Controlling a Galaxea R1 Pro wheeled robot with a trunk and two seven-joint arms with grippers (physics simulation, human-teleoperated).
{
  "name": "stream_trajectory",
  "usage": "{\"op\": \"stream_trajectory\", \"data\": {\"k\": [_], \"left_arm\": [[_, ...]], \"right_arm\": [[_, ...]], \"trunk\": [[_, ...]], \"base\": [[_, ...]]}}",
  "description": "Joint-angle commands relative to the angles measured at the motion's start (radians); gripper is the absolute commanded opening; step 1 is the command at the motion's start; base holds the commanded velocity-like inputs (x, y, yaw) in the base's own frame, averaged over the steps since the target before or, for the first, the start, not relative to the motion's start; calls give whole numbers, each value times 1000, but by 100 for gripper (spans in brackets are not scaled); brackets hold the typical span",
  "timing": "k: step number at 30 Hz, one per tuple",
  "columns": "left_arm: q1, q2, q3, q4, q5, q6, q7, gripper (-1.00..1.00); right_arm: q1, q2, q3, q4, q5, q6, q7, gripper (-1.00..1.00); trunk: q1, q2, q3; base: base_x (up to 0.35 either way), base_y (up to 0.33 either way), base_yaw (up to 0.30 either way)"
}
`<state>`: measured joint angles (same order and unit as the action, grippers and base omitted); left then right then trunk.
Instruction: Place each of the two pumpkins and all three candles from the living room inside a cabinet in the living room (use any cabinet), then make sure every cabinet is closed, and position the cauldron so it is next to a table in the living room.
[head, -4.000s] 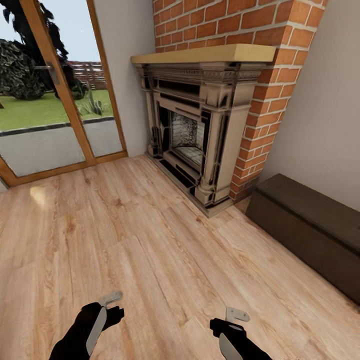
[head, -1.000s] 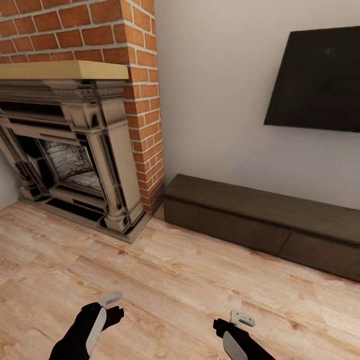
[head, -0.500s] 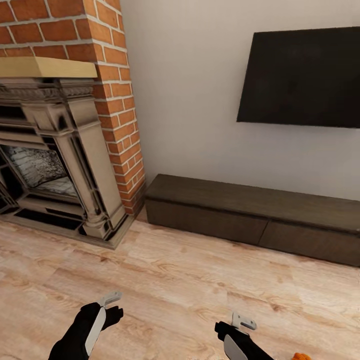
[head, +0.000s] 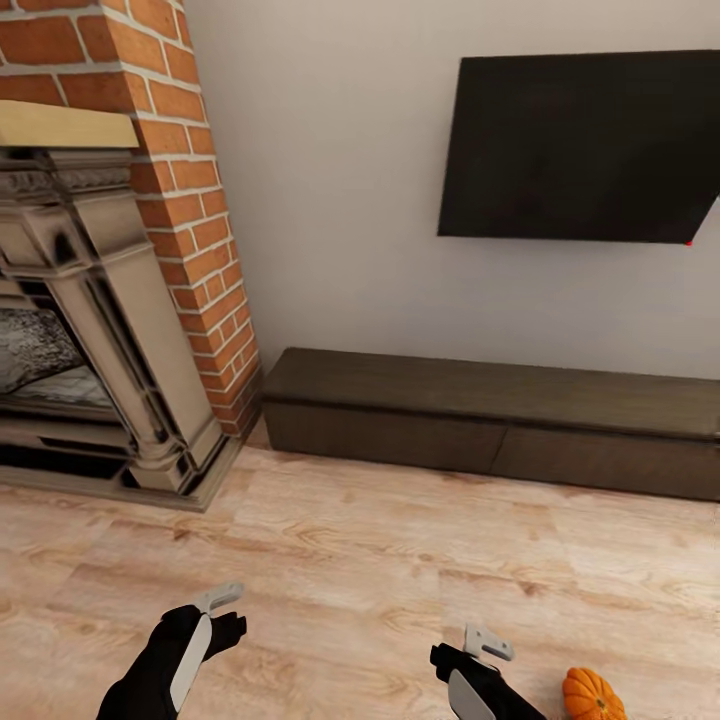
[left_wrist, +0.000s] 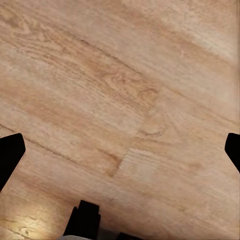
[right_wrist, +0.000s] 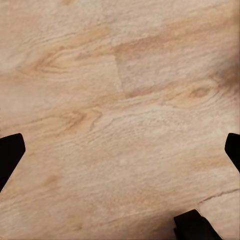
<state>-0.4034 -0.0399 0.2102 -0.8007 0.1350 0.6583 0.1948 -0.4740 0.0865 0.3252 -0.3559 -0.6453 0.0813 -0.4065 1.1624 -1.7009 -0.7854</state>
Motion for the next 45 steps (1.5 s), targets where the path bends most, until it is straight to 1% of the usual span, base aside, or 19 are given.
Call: {"op": "stream_trajectory", "data": {"k": [1,10,16,20,30,34,37,39,41,43,45], "left_arm": [[0,0,0,0,0,0,0,100],[0,0,0,0,0,0,0,100],[0,1,0,0,0,0,0,100],[0,2,0,0,1,1,0,100],[0,3,0,0,1,0,1,100],[0,3,1,0,3,0,0,100],[0,3,8,-9,5,8,1,100],[0,3,11,-40,6,33,-3,100],[1,3,12,-97,7,91,-22,100],[7,3,14,-176,7,160,-68,100],[13,6,15,-249,6,219,-121,100]], "right_arm": [[0,0,0,0,0,0,0,100],[0,0,0,0,0,-1,0,100],[0,1,1,1,0,-17,0,100],[0,1,1,0,1,-39,-1,100],[0,2,3,0,2,-43,0,100],[0,1,3,0,1,-43,0,100],[0,0,1,1,0,-43,-1,100],[1,-11,-4,1,-1,-43,-1,100],[3,-34,-6,1,-16,-45,-1,100],[8,-56,-7,3,-61,-59,8,100],[16,-78,-7,4,-122,-75,39,100]], "trunk": [[0,0,-1],[0,0,-6],[0,0,-9],[0,0,-11],[0,0,-12],[0,0,-12],[0,0,-12],[0,0,-12],[0,0,-12],[0,0,-12],[0,0,-12]], "base": [[113,217,-254],[102,120,-257],[150,168,-244],[225,188,-57],[196,191,-11],[226,106,-185],[137,26,-260],[49,9,-273],[20,4,-276],[8,2,-228],[3,1,-103]]}}
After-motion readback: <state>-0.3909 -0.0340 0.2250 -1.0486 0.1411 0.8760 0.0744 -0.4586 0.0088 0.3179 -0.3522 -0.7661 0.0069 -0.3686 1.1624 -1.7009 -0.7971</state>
